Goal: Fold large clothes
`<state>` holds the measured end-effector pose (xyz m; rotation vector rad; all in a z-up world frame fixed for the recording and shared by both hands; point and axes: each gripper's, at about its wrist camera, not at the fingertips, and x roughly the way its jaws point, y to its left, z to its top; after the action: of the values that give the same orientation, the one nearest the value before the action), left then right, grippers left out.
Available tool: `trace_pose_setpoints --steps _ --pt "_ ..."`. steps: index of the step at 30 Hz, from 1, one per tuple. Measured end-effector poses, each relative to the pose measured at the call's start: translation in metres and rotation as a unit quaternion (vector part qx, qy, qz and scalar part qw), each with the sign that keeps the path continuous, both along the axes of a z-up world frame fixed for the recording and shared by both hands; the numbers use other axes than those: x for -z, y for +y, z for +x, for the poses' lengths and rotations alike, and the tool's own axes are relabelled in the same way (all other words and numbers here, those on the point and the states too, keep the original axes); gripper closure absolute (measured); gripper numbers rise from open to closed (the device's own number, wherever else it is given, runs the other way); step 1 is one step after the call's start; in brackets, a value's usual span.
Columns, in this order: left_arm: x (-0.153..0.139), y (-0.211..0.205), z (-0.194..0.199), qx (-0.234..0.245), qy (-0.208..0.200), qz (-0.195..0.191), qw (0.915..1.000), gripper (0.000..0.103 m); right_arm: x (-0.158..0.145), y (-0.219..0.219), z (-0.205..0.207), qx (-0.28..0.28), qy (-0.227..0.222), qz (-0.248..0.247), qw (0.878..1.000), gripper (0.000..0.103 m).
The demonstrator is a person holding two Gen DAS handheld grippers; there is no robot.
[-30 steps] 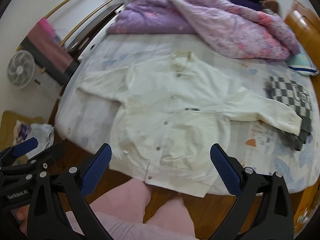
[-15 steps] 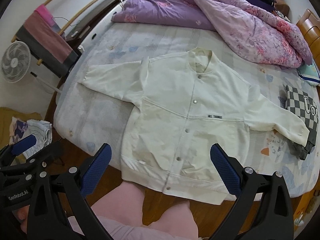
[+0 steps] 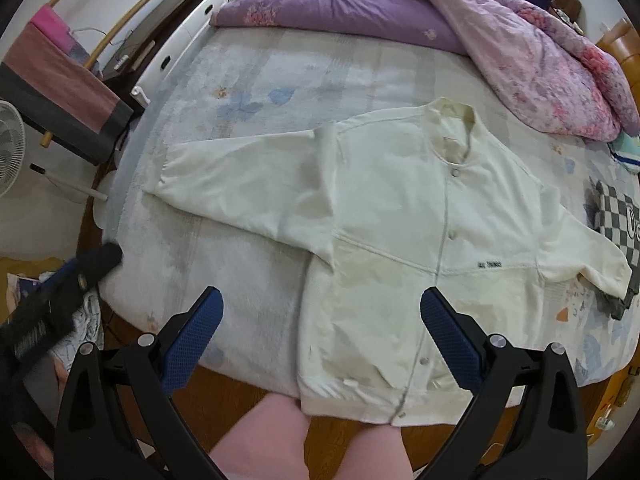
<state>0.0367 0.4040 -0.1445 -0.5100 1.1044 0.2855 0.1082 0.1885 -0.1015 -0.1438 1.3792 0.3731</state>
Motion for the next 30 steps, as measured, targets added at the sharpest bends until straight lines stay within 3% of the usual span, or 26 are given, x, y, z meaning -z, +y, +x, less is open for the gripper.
trace_pose_setpoints --steps 3,7,12,16,20,22,23,25,26,28,30 --pt "0.042 0.041 0.023 -0.032 0.011 0.006 0.9994 0.005 0.022 0.021 0.018 0.002 0.010 -0.007 1.000 0.008" --pt "0.109 0.096 0.053 -0.056 0.057 -0.021 0.9966 0.005 0.058 0.039 0.039 0.016 0.028 -0.028 0.999 0.008" --pt "0.174 0.157 0.078 -0.115 0.053 -0.062 0.9900 0.005 0.098 0.045 0.053 0.024 0.054 -0.070 0.996 0.008" --pt "0.219 0.200 0.083 -0.180 0.044 -0.108 0.9768 0.005 0.128 0.039 0.058 0.034 0.081 -0.095 0.992 0.008" --pt "0.252 0.232 0.082 -0.237 0.018 -0.126 0.9632 0.009 0.147 0.031 0.054 0.041 0.095 -0.112 0.988 0.008" --pt "0.264 0.243 0.082 -0.256 0.037 -0.104 0.9603 0.032 0.155 0.026 0.050 0.040 0.103 -0.124 0.986 0.008" --pt "0.273 0.249 0.082 -0.264 0.058 -0.093 0.9582 0.037 0.158 0.025 0.048 0.039 0.106 -0.128 0.985 0.008" --pt "0.278 0.257 0.080 -0.267 0.054 -0.103 0.9566 0.050 0.162 0.022 0.045 0.039 0.107 -0.137 0.984 0.008" --pt "0.277 0.259 0.077 -0.271 0.052 -0.104 0.9556 0.054 0.164 0.020 0.043 0.040 0.108 -0.142 0.983 0.008" --pt "0.267 0.257 0.076 -0.264 0.053 -0.087 0.9591 0.076 0.167 0.015 0.041 0.045 0.111 -0.145 0.982 0.008" --pt "0.250 0.255 0.075 -0.258 0.057 -0.057 0.9628 0.086 0.169 0.011 0.040 0.049 0.112 -0.143 0.982 0.008"
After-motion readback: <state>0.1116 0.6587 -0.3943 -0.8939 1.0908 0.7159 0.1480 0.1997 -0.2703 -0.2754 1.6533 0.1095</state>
